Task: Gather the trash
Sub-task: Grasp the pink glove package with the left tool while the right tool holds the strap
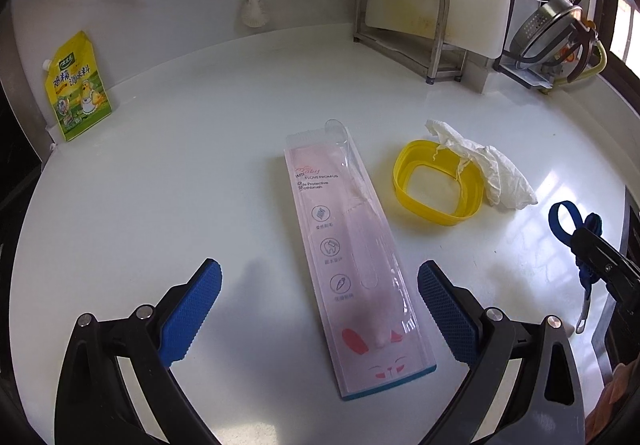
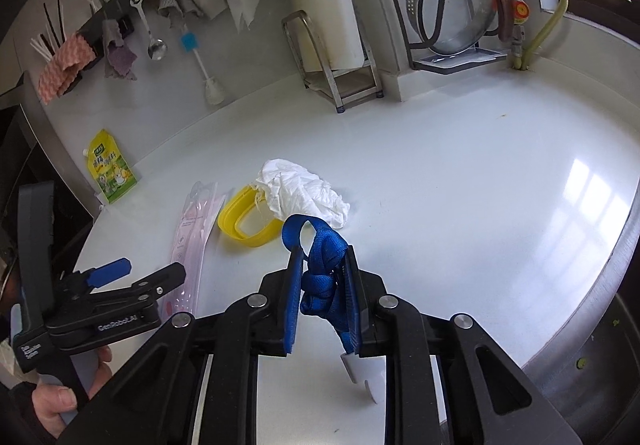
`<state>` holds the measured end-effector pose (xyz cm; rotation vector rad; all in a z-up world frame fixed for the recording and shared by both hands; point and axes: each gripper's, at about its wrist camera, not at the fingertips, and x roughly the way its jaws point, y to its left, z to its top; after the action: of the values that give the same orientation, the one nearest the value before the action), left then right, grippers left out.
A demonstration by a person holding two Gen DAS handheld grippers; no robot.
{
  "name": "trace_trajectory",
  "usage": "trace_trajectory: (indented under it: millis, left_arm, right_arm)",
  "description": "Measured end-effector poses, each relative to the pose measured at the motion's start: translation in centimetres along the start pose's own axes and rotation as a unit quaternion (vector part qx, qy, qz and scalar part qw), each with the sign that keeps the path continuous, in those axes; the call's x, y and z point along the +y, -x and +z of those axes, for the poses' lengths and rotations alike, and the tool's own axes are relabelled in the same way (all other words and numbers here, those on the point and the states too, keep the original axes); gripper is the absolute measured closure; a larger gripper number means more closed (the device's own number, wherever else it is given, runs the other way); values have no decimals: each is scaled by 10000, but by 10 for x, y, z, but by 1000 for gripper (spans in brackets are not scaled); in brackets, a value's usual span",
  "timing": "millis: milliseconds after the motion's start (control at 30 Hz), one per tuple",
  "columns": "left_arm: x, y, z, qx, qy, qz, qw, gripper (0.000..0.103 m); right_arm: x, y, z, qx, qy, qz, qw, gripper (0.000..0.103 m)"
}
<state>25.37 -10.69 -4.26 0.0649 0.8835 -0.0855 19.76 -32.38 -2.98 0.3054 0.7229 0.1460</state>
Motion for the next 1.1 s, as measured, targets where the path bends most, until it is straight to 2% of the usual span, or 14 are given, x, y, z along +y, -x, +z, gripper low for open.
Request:
trace_trajectory:
  millis: [267,333,533,600,633,700,733,967,1100]
  left_arm:
    - [-15,-19,4,166,-109,351,9992,6]
    - [-16,-25,4,289,-51,384,9988,6]
    - [-19,-29,7,293,82,380,9988,6]
    - [-21,-27,8,209,-1,377,9991,16]
    - [-22,-25,7,165,-22,331,9993,26]
    - [-23,-24,7,141,-17,202,9997,36]
    - [-23,-23,6,131,-26,147,9998,45]
    - [-22,-16,3,163,-13,-10,9999,48]
    - [-18,5,-1,-65,-120,10,9999,48]
  right_arm:
    - [-5,3,4,-66,-218,350,9991,84]
    - [-5,4,4,-63,-231,363,9991,84]
    - [-9,4,6,-79,-329,461,9984,84]
    - [-12,5,7,-93,-407,500,9979,84]
    - [-14,5,8,-96,-435,503,9977,84]
    - [-15,6,8,-112,-444,479,9978,84]
    - [-15,6,8,-116,-446,478,9978,84]
    - [-9,5,6,-93,-298,455,9985,84]
    - [-10,6,6,-94,-328,454,9984,84]
